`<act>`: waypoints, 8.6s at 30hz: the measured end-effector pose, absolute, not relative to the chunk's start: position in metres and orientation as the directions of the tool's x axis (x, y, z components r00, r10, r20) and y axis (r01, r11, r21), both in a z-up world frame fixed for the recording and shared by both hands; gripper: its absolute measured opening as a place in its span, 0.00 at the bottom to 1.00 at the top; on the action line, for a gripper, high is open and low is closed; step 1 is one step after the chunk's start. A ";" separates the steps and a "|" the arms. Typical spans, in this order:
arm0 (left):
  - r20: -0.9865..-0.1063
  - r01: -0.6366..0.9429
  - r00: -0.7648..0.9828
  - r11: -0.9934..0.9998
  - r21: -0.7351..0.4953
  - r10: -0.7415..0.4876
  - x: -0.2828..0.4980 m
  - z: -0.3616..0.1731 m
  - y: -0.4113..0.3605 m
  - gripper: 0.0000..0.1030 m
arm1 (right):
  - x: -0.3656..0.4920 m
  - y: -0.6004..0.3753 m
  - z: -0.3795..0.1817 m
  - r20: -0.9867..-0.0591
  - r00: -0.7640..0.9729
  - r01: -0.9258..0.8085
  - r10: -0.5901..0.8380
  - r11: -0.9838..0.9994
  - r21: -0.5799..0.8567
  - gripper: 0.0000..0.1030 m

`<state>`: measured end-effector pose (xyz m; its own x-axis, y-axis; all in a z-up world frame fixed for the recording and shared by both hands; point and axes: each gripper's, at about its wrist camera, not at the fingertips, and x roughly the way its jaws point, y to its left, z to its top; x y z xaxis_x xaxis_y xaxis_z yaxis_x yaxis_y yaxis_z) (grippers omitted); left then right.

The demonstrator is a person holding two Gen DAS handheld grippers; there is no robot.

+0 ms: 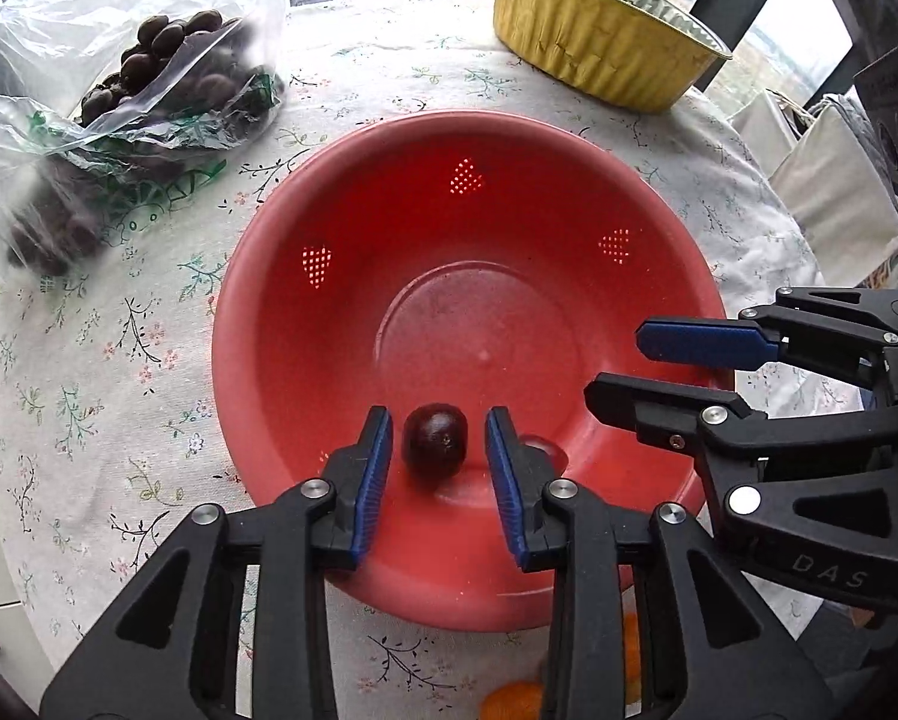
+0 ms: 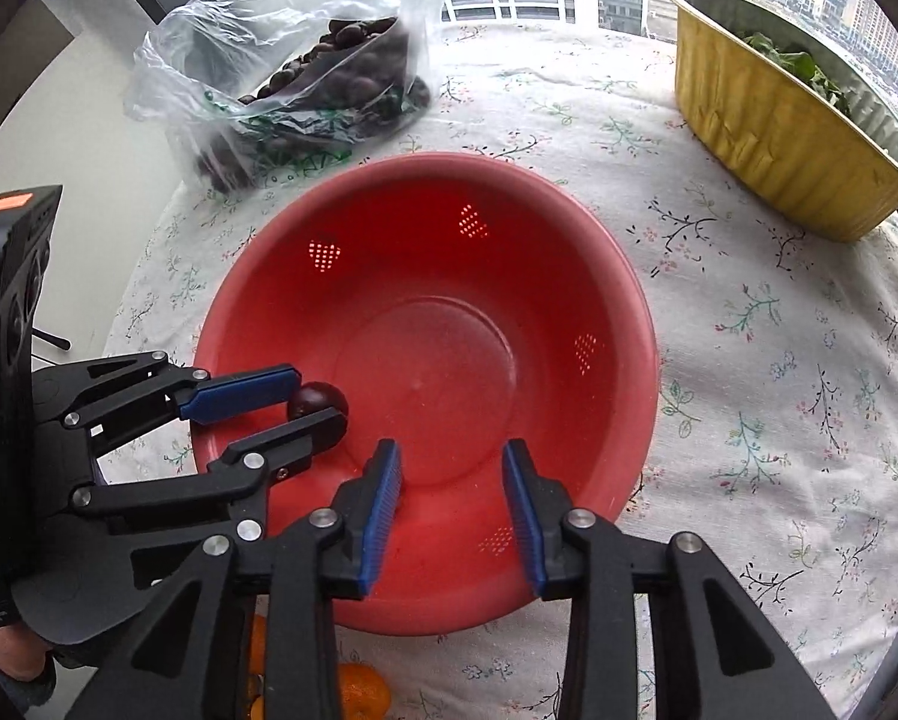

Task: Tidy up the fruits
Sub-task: 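Grasp a red tomato with the left gripper while the right gripper grasps a mandarin, then lower the tomato and mandarin into the red colander and open both grippers, then grasp a dark plum with the right gripper while the left gripper grasps a small brown fruit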

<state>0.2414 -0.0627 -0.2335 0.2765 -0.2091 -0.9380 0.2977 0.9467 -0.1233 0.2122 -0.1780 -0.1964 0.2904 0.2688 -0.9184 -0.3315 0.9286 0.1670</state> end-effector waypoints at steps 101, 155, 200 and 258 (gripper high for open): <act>-0.867 0.352 0.072 0.826 -0.440 -0.493 0.006 -0.254 -0.015 0.27 | -0.005 -0.205 -0.235 -0.924 0.231 -0.209 0.305 0.943 0.260 0.41; -0.931 0.385 0.247 0.909 -0.160 -0.268 0.265 -0.238 -0.065 0.28 | 0.235 -0.174 -0.209 -0.921 0.264 -0.284 0.287 0.936 0.210 0.42; -0.923 0.396 0.250 0.901 -0.179 -0.293 -0.013 -0.226 0.024 1.00 | -0.005 -0.168 -0.232 -0.915 0.246 -0.213 0.319 0.939 0.270 0.59; -0.936 0.531 0.199 0.835 -0.148 -0.292 0.008 -0.255 -0.043 0.30 | -0.006 -0.183 -0.238 -0.916 0.243 -0.227 0.320 0.936 0.267 0.24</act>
<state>0.0075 -0.0434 -0.2550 0.1986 -0.2921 -0.9355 0.5307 0.8346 -0.1479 -0.0055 -0.1830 -0.2383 0.2433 0.3202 -0.9156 -0.2272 0.9365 0.2672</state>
